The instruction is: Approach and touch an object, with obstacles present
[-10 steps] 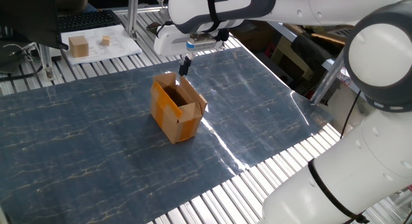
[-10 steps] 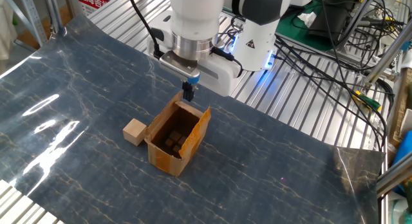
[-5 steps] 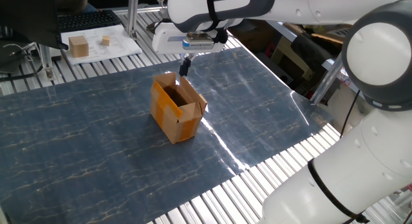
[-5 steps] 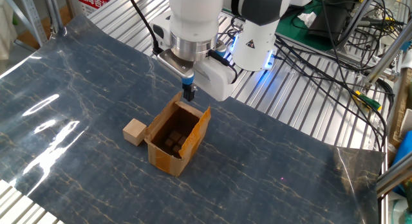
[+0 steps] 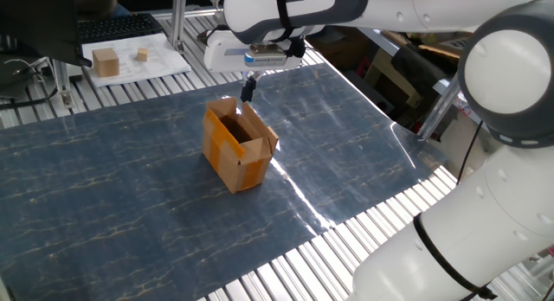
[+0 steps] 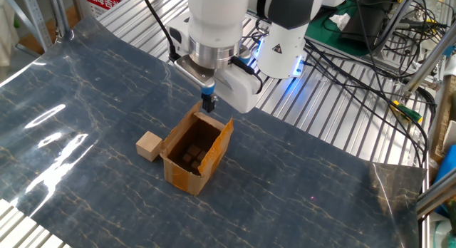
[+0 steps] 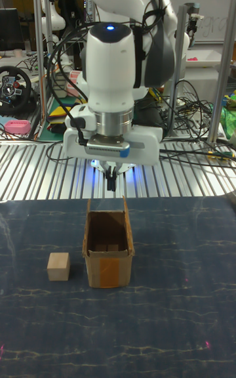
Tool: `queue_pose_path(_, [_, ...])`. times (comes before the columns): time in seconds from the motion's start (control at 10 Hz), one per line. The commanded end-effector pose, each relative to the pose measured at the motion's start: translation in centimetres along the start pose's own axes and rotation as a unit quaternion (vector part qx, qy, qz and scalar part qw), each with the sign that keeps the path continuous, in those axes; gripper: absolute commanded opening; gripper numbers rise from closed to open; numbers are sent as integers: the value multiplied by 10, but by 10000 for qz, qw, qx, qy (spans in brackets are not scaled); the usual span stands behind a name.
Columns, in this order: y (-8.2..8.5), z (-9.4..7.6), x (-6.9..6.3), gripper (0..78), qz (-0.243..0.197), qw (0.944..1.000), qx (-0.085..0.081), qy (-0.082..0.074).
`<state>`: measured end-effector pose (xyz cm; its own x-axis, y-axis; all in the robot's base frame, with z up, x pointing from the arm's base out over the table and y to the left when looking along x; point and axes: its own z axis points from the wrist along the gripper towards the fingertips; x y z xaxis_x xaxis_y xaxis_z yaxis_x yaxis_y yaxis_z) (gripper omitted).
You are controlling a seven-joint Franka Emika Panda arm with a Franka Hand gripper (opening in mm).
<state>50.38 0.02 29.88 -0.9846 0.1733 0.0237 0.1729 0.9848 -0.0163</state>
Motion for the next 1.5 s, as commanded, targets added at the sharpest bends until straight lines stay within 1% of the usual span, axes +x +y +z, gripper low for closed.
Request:
queue_pose_path(0.1, [0,-4,-10,0,-30,10000,17,23])
queue_pose_path(0.4, [0,-8,-22,0,3,10000,50,73])
queue_pose_path(0.6, [-1,-9,-25,0,18,9999,85,78])
queue_pose_path(0.8, [-6,-10,-32,0,9,9999,114,129])
queue_pose_path(0.9, [-7,-10,-33,0,4,9999,113,129])
queue_pose_path(1.0, [-14,-9,-35,0,26,9998,110,140])
queue_pose_path(1.3, [-24,-6,-37,0,76,9998,111,151])
queue_pose_path(1.5, [-24,-6,-38,0,108,9998,105,152])
